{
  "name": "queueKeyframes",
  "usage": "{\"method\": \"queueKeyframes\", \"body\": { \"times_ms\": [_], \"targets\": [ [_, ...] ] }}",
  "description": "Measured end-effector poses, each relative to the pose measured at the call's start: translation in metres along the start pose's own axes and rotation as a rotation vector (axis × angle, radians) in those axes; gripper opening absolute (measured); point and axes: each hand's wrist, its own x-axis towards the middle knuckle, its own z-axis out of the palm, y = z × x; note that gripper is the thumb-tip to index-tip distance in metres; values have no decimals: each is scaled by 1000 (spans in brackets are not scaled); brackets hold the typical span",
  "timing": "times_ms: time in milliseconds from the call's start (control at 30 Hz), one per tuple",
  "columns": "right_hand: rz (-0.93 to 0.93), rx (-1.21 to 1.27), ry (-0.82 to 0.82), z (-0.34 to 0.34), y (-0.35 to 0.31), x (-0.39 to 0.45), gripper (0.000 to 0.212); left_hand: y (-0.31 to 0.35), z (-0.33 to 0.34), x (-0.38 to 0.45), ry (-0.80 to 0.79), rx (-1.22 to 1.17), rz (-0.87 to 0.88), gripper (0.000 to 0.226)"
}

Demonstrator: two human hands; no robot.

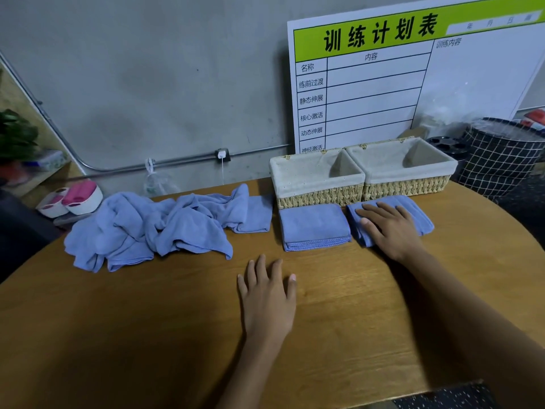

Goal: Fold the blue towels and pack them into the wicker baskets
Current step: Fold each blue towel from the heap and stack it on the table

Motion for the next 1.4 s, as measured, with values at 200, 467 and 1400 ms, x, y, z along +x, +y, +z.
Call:
{"method": "queueKeyframes", "body": {
  "times_ms": [200,467,1400],
  "targets": [
    [-18,-10,53,11,-13,10,62,-1,2,1,6,1,6,80],
    [-44,3,125,11,-16,7,54,-1,2,0,3,-7,14,80],
    [-199,473,-53,104,-296,29,42,-222,-67,115,441,-201,-97,18]
  ]
}}
